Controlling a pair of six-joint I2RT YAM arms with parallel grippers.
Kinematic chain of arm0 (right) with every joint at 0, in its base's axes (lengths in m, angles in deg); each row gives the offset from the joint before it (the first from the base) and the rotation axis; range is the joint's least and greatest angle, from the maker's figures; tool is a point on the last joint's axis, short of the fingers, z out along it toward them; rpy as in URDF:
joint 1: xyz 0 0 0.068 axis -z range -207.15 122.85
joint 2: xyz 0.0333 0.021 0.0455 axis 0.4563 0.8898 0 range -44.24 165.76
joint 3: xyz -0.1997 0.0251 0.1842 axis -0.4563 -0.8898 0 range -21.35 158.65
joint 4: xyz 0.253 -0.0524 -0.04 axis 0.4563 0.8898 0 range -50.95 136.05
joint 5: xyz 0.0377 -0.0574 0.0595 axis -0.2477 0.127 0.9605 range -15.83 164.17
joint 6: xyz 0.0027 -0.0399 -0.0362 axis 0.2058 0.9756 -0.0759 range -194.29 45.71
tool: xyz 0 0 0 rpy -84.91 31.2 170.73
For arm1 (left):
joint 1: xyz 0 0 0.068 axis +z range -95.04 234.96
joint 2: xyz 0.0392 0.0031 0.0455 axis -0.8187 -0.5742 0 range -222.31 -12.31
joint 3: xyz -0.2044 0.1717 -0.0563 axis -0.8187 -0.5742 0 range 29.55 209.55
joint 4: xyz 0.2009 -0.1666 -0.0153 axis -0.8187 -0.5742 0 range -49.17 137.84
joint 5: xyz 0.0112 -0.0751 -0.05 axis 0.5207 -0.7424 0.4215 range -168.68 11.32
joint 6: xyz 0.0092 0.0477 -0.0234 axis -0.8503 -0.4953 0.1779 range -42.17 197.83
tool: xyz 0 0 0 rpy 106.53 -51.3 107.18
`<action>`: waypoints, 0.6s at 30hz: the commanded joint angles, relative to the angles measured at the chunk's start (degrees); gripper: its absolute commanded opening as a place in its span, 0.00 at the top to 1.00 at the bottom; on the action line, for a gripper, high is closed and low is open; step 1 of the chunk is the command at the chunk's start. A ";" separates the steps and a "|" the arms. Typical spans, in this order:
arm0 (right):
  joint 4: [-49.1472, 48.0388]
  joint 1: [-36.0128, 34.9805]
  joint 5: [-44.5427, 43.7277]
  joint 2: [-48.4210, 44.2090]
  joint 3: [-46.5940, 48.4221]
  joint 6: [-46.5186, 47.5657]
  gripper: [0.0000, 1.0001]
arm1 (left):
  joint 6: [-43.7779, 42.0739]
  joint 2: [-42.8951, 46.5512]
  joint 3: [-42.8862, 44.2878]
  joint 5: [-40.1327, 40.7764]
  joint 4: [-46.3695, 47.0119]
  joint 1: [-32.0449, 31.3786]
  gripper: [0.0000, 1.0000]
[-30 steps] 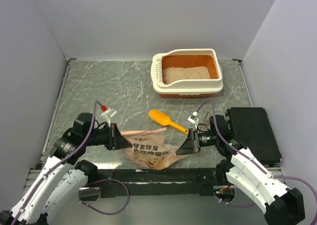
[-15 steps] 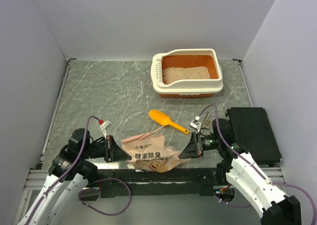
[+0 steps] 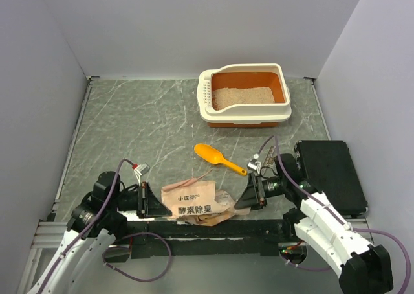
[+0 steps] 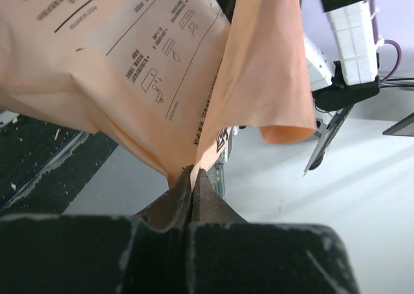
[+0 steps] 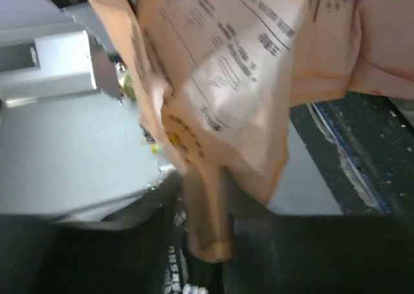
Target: Fill the litter box with clean litter
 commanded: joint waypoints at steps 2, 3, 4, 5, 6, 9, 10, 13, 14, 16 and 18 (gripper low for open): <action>12.72 0.96 -8.16 1.50 11.89 13.76 0.28 | 0.13 -1.78 0.47 -0.57 -4.04 0.45 0.99; 13.34 0.96 -10.18 1.59 13.49 16.83 0.24 | -0.22 -1.86 0.56 -0.66 -4.39 0.45 0.99; 14.13 0.87 -11.50 1.76 15.07 18.25 0.01 | -0.39 -2.12 0.74 -0.66 -4.48 0.45 0.99; 14.22 0.70 -12.82 1.76 18.05 19.40 0.00 | -0.57 -2.21 0.83 -0.57 -4.65 0.45 0.99; 13.87 0.70 -15.53 1.76 19.38 21.15 0.00 | -0.83 -2.30 0.83 -0.66 -4.83 0.45 0.99; 11.16 -1.74 -20.54 2.38 23.78 22.31 0.00 | -1.18 -2.74 1.18 -0.75 -5.01 0.45 0.99; 10.80 -3.33 -23.61 3.42 25.18 22.83 0.00 | -1.19 -2.92 1.35 -0.92 -4.75 0.45 0.99; 10.53 -14.74 -35.88 6.67 31.42 25.99 0.00 | -1.71 -4.14 2.32 -1.01 -4.48 0.45 0.99; 10.53 -17.47 -38.30 7.81 34.48 26.96 0.00 | -2.58 -4.58 2.76 -1.01 -4.83 0.45 0.99; 10.80 -25.82 -45.66 10.45 37.66 30.38 0.00 | -3.64 -6.08 4.07 -0.66 -5.36 0.45 0.99; 8.70 -31.70 -51.74 10.73 39.69 35.63 0.00 | -4.70 -7.13 4.69 -0.40 -5.71 0.45 0.99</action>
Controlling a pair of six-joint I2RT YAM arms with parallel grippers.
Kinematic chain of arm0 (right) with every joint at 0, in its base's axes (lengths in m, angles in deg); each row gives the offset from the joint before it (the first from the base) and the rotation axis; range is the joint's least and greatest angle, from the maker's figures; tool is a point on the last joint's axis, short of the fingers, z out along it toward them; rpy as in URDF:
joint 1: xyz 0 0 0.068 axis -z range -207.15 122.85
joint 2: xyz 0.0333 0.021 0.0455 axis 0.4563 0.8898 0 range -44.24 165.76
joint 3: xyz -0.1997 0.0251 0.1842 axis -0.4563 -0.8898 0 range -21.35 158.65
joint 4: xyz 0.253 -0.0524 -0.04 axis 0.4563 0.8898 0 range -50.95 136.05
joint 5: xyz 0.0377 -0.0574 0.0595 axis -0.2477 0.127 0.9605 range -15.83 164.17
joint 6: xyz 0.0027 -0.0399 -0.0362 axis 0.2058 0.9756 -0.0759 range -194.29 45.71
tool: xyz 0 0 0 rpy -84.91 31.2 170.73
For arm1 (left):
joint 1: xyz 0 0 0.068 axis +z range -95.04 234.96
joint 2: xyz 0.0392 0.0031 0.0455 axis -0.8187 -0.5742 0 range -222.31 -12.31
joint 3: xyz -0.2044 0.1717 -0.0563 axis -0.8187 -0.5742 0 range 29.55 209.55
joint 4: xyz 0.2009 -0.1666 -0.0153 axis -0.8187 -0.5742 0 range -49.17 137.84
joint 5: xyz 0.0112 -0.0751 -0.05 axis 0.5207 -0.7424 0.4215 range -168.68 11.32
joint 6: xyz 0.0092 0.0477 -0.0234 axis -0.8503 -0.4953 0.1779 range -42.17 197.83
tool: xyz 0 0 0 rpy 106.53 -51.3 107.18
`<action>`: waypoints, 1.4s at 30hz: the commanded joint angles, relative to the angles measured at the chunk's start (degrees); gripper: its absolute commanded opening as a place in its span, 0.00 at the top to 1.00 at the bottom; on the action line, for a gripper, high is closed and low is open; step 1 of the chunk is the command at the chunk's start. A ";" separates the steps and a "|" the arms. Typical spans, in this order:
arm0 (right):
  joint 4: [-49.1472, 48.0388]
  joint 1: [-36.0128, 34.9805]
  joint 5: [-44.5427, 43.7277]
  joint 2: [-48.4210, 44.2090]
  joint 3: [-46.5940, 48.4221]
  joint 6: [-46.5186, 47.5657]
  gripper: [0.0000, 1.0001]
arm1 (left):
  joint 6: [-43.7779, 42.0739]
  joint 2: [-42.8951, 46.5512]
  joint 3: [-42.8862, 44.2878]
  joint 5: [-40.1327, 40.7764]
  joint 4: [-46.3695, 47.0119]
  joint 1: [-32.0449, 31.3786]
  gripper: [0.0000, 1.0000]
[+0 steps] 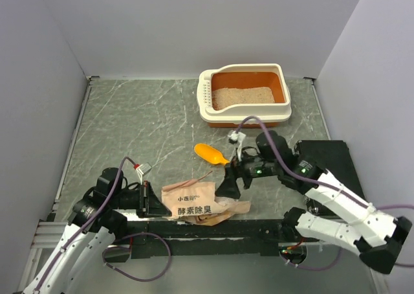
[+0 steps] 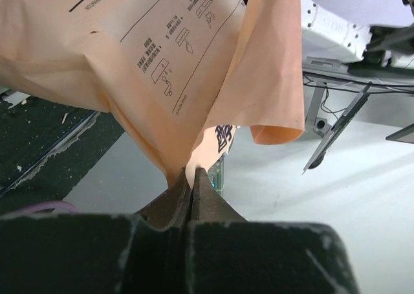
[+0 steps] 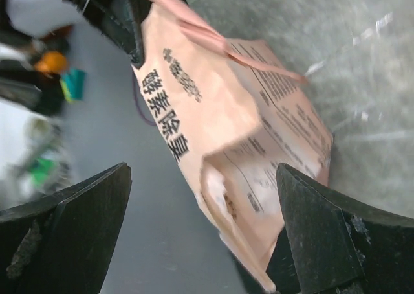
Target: Fill the litter box with clean litter
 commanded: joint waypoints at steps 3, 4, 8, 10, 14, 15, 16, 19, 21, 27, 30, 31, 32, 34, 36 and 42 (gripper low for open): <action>-3.49 -21.32 -31.68 2.20 6.46 18.71 0.00 | -2.28 -2.98 3.41 -0.20 -0.94 0.18 0.99; -3.41 -25.79 -35.20 3.08 6.37 20.58 0.00 | -2.19 -3.08 3.32 -0.20 -0.68 0.18 0.99; -4.36 -33.01 -45.16 6.77 6.64 24.98 0.00 | -2.01 -3.25 2.62 -0.55 0.73 0.18 0.99; -8.30 -34.62 -48.39 8.35 5.15 26.93 0.00 | -2.45 -3.43 2.26 -0.46 0.99 0.18 0.99; -9.82 -38.22 -55.96 9.50 6.10 30.80 0.00 | -2.89 -3.43 1.91 -0.73 1.69 0.18 0.99; -9.21 -38.23 -57.19 9.68 7.24 30.36 0.00 | -2.98 -3.43 1.82 -0.82 1.87 0.18 0.99; -9.38 -38.14 -61.29 9.42 8.64 29.75 0.00 | -3.24 -3.43 1.74 -1.08 1.70 0.18 0.99; -12.71 -38.14 -62.92 6.18 8.22 24.40 0.00 | -4.21 -3.69 1.56 -1.52 1.78 0.18 0.99; -14.38 -37.96 -60.03 4.06 7.87 21.14 0.00 | -4.39 -3.78 1.21 -1.96 3.01 0.18 0.99; 1.23 -43.75 -56.74 9.57 16.91 27.36 0.00 | -6.23 -4.48 1.29 -2.75 3.28 0.27 0.99; 3.09 -50.95 -64.48 11.69 14.99 28.77 0.00 | -7.55 -5.09 1.30 -3.19 3.45 0.18 0.99; 2.93 -52.27 -65.98 12.05 13.94 28.77 0.00 | -7.81 -5.27 1.30 -3.36 3.45 0.18 0.99; 2.49 -54.90 -67.99 12.31 13.23 29.38 0.00 | -8.25 -5.45 1.30 -3.28 3.54 0.18 0.99; 1.44 -57.20 -73.71 13.36 10.87 30.35 0.00 | -8.43 -5.80 1.12 -3.45 4.07 0.19 0.99; 1.34 -59.66 -78.09 15.29 9.63 31.15 0.00 | -8.60 -6.15 0.95 -3.54 4.24 0.18 0.99; -6.56 -62.66 -83.66 16.19 2.69 35.36 0.00 | -8.95 -6.33 0.68 -3.10 3.98 0.18 0.99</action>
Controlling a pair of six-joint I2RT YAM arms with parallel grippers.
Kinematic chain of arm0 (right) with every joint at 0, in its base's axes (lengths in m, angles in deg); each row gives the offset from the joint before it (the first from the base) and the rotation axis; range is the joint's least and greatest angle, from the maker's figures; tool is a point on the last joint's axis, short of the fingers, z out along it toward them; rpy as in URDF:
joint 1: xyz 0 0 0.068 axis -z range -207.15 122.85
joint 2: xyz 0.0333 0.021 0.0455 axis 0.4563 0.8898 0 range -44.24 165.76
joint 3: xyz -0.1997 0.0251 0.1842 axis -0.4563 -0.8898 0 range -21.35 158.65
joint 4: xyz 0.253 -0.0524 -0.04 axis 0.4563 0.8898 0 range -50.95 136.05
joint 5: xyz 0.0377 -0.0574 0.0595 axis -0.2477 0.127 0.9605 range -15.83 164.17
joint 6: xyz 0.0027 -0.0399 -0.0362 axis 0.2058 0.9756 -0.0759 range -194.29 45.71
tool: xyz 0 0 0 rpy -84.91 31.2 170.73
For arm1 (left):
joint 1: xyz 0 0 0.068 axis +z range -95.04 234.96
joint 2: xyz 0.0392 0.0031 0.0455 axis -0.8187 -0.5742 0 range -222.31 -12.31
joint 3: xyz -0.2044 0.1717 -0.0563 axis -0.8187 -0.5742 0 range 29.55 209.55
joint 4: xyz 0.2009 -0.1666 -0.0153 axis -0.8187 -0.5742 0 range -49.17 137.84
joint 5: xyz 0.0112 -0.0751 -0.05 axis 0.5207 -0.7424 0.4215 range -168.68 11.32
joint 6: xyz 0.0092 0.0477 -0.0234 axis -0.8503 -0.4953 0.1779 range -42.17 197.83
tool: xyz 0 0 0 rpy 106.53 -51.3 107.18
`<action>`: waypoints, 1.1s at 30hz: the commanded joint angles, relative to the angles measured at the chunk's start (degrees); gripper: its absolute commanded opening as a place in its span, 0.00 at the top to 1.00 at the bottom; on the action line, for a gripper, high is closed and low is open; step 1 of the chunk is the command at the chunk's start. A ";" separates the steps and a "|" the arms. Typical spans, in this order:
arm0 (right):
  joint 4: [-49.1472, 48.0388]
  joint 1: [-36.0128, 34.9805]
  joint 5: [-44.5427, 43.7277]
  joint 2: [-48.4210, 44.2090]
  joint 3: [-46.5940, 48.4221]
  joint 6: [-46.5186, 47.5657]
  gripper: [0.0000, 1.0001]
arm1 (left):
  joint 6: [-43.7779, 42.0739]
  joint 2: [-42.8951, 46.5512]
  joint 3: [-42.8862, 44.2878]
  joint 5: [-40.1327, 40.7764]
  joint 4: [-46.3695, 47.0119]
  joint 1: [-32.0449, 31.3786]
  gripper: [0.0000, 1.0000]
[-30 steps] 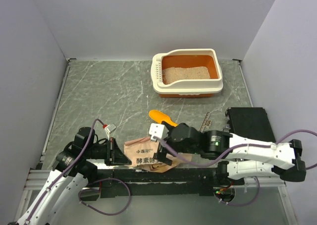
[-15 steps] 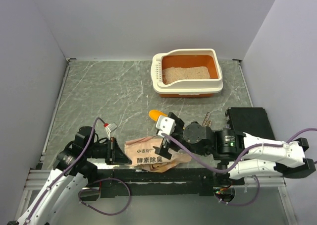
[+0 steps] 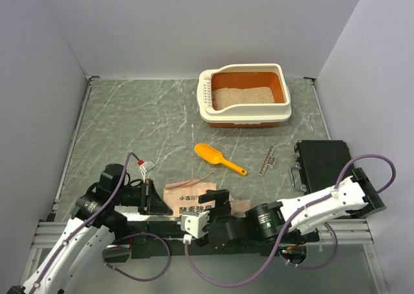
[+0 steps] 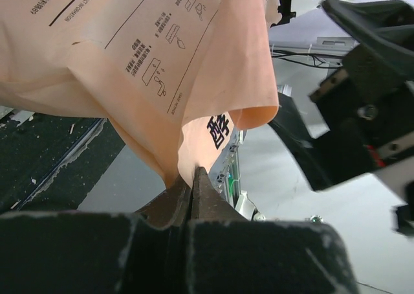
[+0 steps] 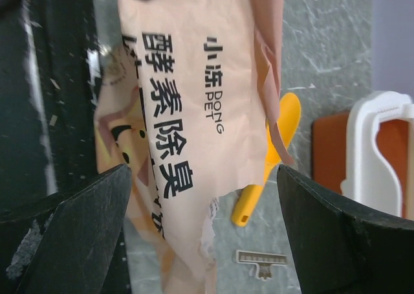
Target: Fill the litter box with clean litter
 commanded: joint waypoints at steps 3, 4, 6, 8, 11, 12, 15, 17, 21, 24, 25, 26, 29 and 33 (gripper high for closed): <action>-9.64 -1.24 -6.33 -2.12 -6.64 6.04 0.00 | -1.88 -0.73 -0.13 -0.52 0.48 0.16 0.99; -9.74 -1.15 -5.62 -2.12 -6.65 5.87 0.00 | -1.96 -0.73 -0.13 -0.52 0.40 0.16 0.99; -9.65 -1.15 -4.74 -1.68 -6.91 4.73 0.00 | -1.96 -1.00 0.05 -0.35 0.13 0.16 0.99; -10.26 -1.24 -3.43 -1.42 -7.61 3.85 0.00 | -1.96 -1.26 0.14 -0.17 0.22 0.16 0.99; -11.84 -1.24 -2.63 -0.98 -9.46 3.23 0.02 | -2.05 -1.79 0.57 0.09 -0.04 0.16 0.99; -12.19 -1.15 -2.37 -0.97 -10.16 3.06 0.03 | -2.31 -2.05 0.75 0.27 -0.65 0.16 0.99; -13.60 -1.07 -0.87 -1.50 -10.95 2.35 0.12 | -2.75 -2.23 1.37 0.80 -1.54 0.16 0.99; -13.78 -1.15 -0.61 -1.50 -11.22 1.74 0.18 | -2.84 -2.40 1.72 1.06 -1.80 0.16 0.99; -14.22 -0.80 0.79 -1.68 -12.71 0.95 0.36 | -3.11 -2.93 2.51 1.50 -2.33 0.16 0.99; -13.43 -0.10 1.06 -1.85 -13.06 -0.63 0.79 | -3.54 -3.37 3.30 1.94 -2.86 0.16 0.99; -13.08 0.16 0.71 -1.94 -13.15 -1.59 0.93 | -3.72 -3.55 3.56 2.29 -3.12 0.08 0.99; -11.86 0.43 0.45 -2.20 -13.15 -2.30 1.00 | -3.98 -3.63 4.17 2.55 -3.21 0.16 0.99; -10.53 1.31 2.02 -4.48 -13.24 -4.24 1.00 | -7.31 -4.34 8.46 6.40 -4.61 0.16 0.98; -6.33 5.34 8.17 -7.91 -12.02 -5.82 1.00 | -17.67 -5.04 19.28 19.32 -8.39 0.16 0.76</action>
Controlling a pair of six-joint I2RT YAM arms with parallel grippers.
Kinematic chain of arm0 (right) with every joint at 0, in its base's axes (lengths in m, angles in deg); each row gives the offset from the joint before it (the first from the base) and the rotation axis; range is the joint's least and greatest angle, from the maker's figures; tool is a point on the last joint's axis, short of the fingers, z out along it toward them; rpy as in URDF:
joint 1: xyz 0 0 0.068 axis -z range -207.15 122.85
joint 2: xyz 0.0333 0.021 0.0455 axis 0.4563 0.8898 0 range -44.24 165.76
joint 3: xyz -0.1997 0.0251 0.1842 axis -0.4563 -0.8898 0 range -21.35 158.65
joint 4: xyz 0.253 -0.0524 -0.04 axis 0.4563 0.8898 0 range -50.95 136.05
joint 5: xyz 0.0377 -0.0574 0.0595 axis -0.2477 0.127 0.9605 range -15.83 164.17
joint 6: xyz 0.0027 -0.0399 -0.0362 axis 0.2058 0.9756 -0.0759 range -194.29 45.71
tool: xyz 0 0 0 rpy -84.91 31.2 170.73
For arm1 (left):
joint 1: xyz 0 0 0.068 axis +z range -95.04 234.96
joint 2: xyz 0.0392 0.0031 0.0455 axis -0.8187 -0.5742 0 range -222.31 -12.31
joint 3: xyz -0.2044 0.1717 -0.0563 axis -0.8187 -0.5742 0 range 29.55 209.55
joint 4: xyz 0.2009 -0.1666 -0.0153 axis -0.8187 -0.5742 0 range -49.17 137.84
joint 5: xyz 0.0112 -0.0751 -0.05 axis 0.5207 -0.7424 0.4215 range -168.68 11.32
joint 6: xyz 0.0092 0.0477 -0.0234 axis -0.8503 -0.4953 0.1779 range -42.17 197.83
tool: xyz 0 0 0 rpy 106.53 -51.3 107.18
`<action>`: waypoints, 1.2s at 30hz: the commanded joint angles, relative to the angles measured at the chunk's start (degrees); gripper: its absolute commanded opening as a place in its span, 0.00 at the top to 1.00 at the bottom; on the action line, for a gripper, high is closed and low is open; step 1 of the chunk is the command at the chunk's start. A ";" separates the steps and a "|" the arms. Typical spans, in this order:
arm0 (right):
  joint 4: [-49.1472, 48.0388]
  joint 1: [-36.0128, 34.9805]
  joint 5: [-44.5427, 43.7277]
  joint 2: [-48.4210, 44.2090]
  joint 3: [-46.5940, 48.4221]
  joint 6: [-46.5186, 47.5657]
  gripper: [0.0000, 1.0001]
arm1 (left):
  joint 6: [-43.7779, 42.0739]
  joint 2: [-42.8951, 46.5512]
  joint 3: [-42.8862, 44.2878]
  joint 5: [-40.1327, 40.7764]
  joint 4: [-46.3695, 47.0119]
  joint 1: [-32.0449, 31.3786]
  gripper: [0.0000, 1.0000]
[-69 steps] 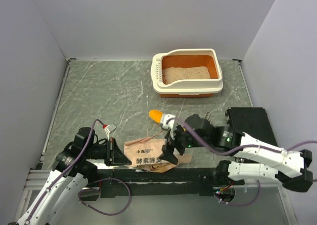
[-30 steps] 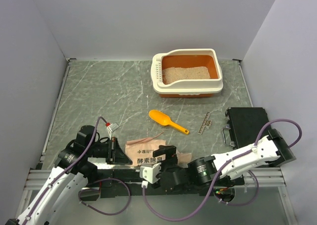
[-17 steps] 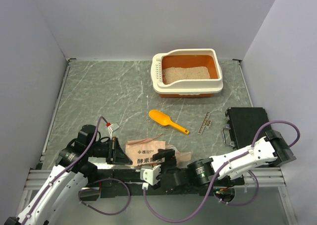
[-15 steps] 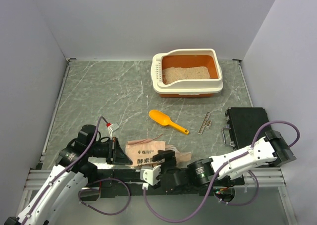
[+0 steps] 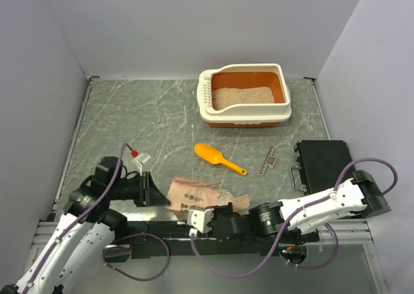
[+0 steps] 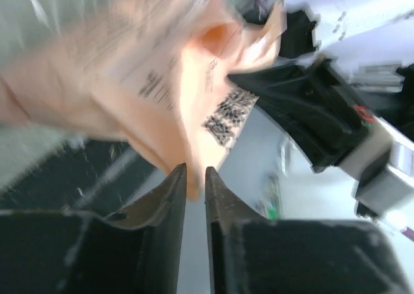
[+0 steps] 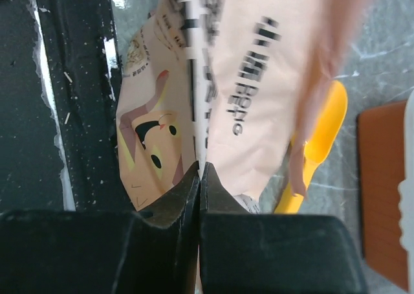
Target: Fill the litter box with clean litter
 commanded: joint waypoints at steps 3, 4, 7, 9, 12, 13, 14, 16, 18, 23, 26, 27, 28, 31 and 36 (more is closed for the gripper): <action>7.33 8.07 12.66 -7.33 2.16 -4.12 1.00 | -14.99 1.74 16.34 15.05 0.76 0.19 0.68; 8.56 10.96 14.42 -8.65 2.51 -4.21 1.00 | -15.45 3.05 16.70 15.05 2.00 0.18 0.66; 11.28 14.85 21.37 -10.50 4.26 -4.04 1.00 | -17.30 4.47 16.36 9.97 8.67 0.18 0.60; 12.26 18.10 26.80 -10.94 5.58 -3.77 1.00 | -19.04 2.99 16.09 3.93 11.49 0.18 0.58; 14.72 20.74 33.74 -11.30 7.25 -4.12 1.00 | -24.30 -4.30 17.14 -0.40 10.72 0.18 0.57; 15.33 21.35 34.21 -11.12 7.52 -4.30 1.00 | -25.72 -7.63 18.10 -0.24 9.93 0.18 0.57; 16.38 21.79 36.22 -11.03 7.78 -4.47 1.00 | -26.87 -8.62 18.28 -0.67 10.53 0.18 0.57; 17.01 23.73 39.56 -10.68 7.87 -5.26 1.00 | -28.10 -10.11 19.07 -1.38 14.21 -0.69 0.56; 16.92 26.44 42.73 -10.68 7.43 -5.79 1.00 | -29.85 -10.56 19.25 0.10 16.59 -1.48 0.55; 16.05 29.09 45.38 -10.33 6.21 -7.55 1.00 | -32.67 -14.33 16.62 0.37 22.47 -4.46 0.50; 14.82 31.20 45.91 -9.71 5.50 -8.78 1.00 | -34.60 -15.83 13.90 9.65 25.82 -13.50 0.51; 14.55 31.81 45.56 -9.54 5.50 -9.48 1.00 | -35.13 -16.36 13.63 13.61 25.91 -20.23 0.50; 14.46 33.21 45.99 -9.19 5.41 -9.48 1.00 | -35.75 -18.45 13.89 16.87 25.65 -23.69 0.50; 13.85 35.15 46.52 -9.19 5.15 -10.18 1.00 | -37.86 -23.03 15.03 28.65 25.48 -34.16 0.50; 12.53 37.53 49.50 -10.06 4.27 -11.68 1.00 | -41.29 -24.71 13.81 44.13 27.66 -44.46 0.48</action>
